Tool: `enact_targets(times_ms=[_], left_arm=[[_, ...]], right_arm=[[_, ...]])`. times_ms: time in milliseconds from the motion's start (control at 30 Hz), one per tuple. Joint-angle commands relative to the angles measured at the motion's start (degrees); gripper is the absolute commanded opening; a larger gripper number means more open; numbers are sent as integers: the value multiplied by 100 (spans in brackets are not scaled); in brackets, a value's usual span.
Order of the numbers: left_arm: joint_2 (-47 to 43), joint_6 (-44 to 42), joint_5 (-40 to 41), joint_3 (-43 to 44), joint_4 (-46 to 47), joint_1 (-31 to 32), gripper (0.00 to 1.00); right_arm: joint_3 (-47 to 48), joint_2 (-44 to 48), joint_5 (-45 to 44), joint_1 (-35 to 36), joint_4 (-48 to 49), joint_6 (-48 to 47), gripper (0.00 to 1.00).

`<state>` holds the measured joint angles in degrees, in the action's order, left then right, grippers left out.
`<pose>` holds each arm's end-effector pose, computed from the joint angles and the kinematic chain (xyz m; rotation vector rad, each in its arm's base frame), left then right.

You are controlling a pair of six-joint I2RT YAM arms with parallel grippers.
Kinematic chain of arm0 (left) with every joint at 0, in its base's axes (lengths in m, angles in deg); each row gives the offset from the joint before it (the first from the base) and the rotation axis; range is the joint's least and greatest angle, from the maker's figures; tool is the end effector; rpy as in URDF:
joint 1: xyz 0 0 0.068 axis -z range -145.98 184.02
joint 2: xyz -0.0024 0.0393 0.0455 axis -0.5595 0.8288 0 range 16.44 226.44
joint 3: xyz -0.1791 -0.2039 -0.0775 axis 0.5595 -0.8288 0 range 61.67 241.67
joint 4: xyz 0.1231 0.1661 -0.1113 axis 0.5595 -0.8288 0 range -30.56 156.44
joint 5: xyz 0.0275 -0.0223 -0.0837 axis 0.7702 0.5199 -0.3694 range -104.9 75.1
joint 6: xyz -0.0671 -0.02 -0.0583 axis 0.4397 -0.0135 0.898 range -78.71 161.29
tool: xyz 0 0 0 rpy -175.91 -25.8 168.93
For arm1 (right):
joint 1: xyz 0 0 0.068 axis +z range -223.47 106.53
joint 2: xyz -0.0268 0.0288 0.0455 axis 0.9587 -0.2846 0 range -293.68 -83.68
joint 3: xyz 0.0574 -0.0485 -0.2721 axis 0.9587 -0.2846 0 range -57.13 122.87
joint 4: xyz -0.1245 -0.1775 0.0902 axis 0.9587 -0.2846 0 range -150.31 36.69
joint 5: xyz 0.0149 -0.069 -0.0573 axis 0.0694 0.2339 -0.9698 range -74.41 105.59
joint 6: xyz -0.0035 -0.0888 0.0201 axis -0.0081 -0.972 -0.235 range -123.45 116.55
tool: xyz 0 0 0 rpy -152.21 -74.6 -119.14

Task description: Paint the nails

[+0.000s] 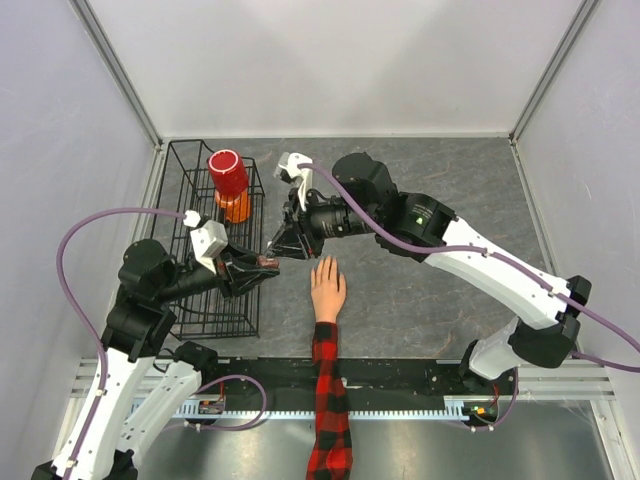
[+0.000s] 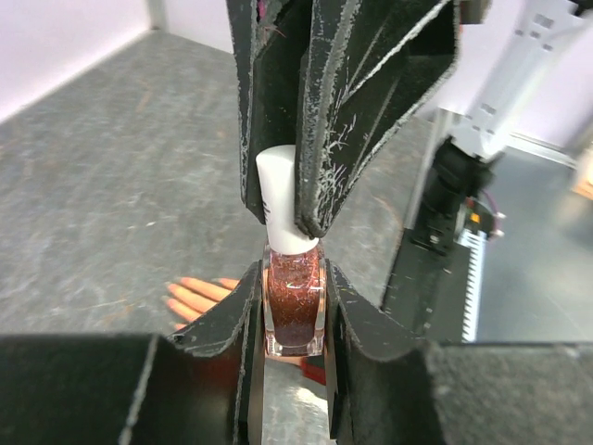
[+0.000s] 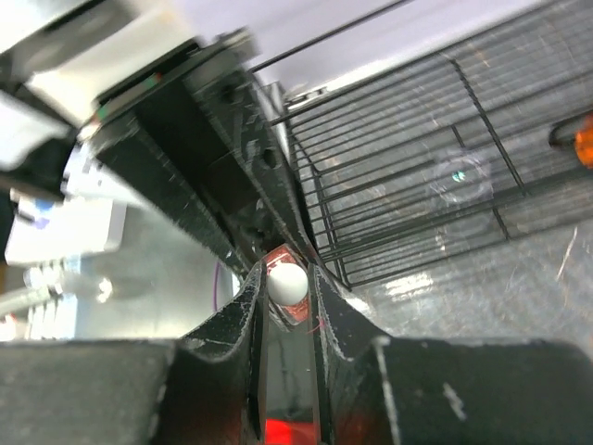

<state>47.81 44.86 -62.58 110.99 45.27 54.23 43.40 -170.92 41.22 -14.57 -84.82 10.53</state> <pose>0.0751 -0.0919 0.3724 0.8763 1.4591 -0.9851 0.1474 0.3126 0.4489 -1.0913 1.7598 1.2519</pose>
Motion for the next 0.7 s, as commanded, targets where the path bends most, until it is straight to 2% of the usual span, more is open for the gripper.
enact_targets(times_ms=[0, 167, 533, 667], left_arm=[[0, 179, -1164, 148, 315, 18, 2], [44, 205, -1708, 174, 262, 27, 2], [150, 135, -2166, 148, 201, 27, 2], [123, 126, -2306, 130, 201, 27, 2]], right_arm=[[-376, 277, 741, 26, 443, -1131, 0], [-674, 629, 1418, 34, 470, -1837, 0], [-745, 726, 1682, 26, 593, -1951, 0], [-745, 717, 2163, -18, 610, -2013, 0]])
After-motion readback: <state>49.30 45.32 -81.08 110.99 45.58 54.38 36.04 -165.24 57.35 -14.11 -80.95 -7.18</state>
